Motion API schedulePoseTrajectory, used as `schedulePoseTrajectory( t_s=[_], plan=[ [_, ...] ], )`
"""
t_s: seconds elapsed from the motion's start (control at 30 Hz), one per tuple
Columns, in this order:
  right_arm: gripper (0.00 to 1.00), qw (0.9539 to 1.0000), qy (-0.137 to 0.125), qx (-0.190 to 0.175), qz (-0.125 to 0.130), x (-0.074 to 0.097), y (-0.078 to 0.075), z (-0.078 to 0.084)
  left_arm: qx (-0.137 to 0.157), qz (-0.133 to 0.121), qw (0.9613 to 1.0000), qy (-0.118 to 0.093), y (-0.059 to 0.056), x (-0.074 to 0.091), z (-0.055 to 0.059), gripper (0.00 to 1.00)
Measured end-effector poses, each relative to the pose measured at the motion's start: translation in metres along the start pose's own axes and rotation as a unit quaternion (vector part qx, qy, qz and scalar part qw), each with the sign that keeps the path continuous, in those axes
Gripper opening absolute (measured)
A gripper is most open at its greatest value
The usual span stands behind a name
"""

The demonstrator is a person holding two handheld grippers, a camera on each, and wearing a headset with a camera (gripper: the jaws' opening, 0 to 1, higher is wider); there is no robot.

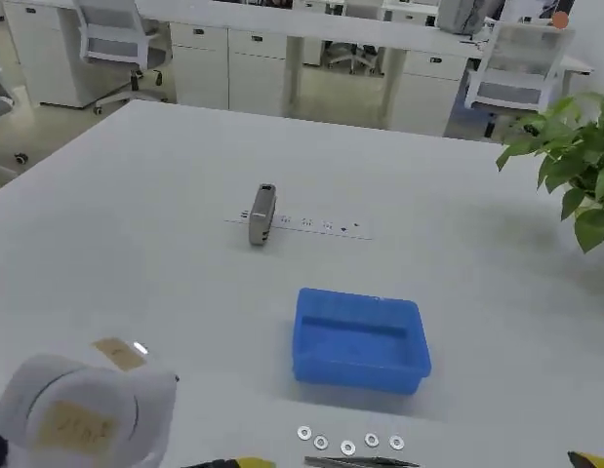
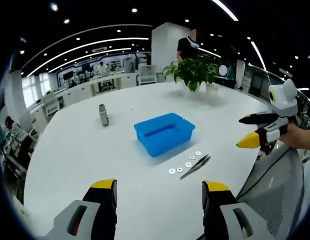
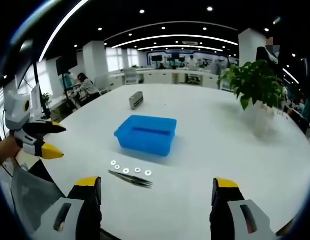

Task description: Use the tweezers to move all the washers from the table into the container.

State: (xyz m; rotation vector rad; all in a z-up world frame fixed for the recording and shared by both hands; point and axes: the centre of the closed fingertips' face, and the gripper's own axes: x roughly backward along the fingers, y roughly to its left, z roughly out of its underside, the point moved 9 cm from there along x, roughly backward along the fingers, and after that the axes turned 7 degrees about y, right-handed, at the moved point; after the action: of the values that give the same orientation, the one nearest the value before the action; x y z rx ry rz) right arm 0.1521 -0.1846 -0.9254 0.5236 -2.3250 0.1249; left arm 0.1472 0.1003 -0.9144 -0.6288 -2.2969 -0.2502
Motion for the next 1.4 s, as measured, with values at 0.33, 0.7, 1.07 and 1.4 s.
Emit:
schedulePoseTrajectory(
  t_s=[0.33,0.7,1.07,1.4],
  plan=[
    [0.88,0.9998,0.018,0.005,-0.008,-0.009,-0.002,0.000,-0.030,0.040,0.9987,0.007,-0.004,-0.021,-0.007,0.53],
    [0.88,0.9993,0.034,0.004,-0.014,-0.009,-0.004,0.006,-0.126,0.137,0.9816,0.041,-0.004,-0.057,-0.015,0.28],
    [0.88,0.9984,0.053,0.000,-0.018,-0.009,-0.002,0.015,-0.178,0.197,0.9605,0.082,-0.013,-0.102,-0.004,0.12],
    [0.88,0.9977,0.064,-0.002,-0.021,-0.011,-0.002,0.018,-0.216,0.208,0.9494,0.094,-0.017,-0.126,0.000,0.03]
  ],
)
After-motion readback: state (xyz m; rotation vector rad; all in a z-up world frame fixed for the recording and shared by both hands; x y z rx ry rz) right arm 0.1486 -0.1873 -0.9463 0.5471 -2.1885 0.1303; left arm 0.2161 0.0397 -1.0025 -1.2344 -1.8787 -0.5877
